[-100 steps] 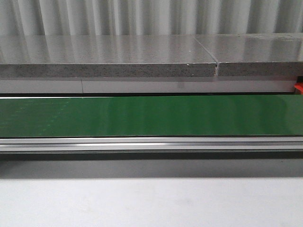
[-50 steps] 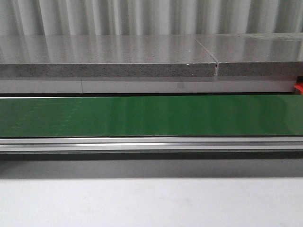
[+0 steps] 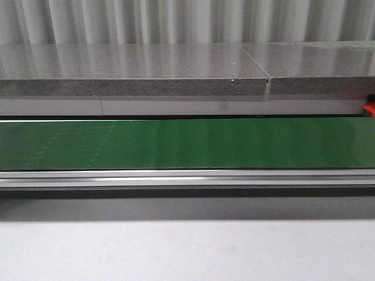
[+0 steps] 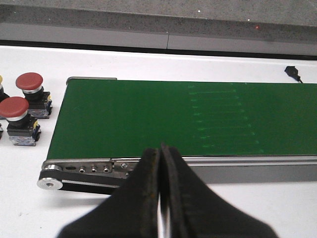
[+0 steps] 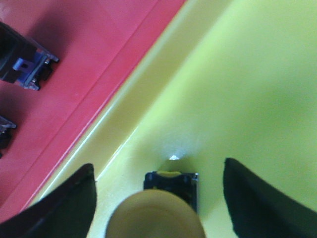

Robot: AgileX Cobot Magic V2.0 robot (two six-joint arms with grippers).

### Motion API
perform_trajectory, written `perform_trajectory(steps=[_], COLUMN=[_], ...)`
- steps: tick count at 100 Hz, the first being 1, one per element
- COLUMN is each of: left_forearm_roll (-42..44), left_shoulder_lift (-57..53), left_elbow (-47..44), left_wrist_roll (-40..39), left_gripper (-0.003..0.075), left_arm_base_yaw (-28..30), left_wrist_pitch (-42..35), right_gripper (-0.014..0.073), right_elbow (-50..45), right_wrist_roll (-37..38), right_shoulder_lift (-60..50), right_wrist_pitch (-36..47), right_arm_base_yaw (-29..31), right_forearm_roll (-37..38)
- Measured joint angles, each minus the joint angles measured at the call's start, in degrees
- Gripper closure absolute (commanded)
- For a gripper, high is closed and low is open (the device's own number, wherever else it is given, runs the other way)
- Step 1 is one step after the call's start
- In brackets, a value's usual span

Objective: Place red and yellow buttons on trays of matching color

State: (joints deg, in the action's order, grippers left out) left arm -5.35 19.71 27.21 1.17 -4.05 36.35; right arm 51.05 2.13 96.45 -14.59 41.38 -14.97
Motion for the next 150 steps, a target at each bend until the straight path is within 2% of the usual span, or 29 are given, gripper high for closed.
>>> perform_trajectory(steps=[23,45,72,87,108,117,129,150], left_forearm_roll=[0.00,0.00,0.00,0.00,0.00,0.00,0.00,0.00], left_shoulder_lift=[0.00,0.00,0.00,0.00,0.00,0.00,0.00,0.00], left_elbow=[0.00,0.00,0.00,0.00,0.00,0.00,0.00,0.00], left_wrist_roll=[0.00,0.00,0.00,0.00,0.00,0.00,0.00,0.00], left_gripper=[0.0741,0.0741,0.0741,0.0741,0.0741,0.0741,0.0741,0.0741], left_arm_base_yaw=[0.00,0.00,0.00,0.00,0.00,0.00,0.00,0.00], left_wrist_pitch=[0.00,0.00,0.00,0.00,0.00,0.00,0.00,0.00], right_gripper=[0.0013,0.0013,0.0013,0.0013,0.0018,0.0056,0.0150,0.0415], right_elbow=[0.00,0.00,0.00,0.00,-1.68,-4.16,-7.39,-11.42], right_wrist_roll=[-0.11,-0.11,-2.13,-5.37,-10.14,-11.16,-12.09,-13.18], right_shoulder_lift=[-4.35,-14.00,-27.12,-33.32,-40.25,-43.20,-47.63,-53.74], right_wrist_pitch=[1.22,4.20,4.32,1.55,-2.77,-3.61,-5.28,-10.44], right_arm_base_yaw=[-1.00,-5.66,-19.59,-27.72,-34.56,-36.18,-37.99,-38.85], right_forearm_roll=[0.00,0.00,1.23,1.93,2.96,3.06,3.19,3.21])
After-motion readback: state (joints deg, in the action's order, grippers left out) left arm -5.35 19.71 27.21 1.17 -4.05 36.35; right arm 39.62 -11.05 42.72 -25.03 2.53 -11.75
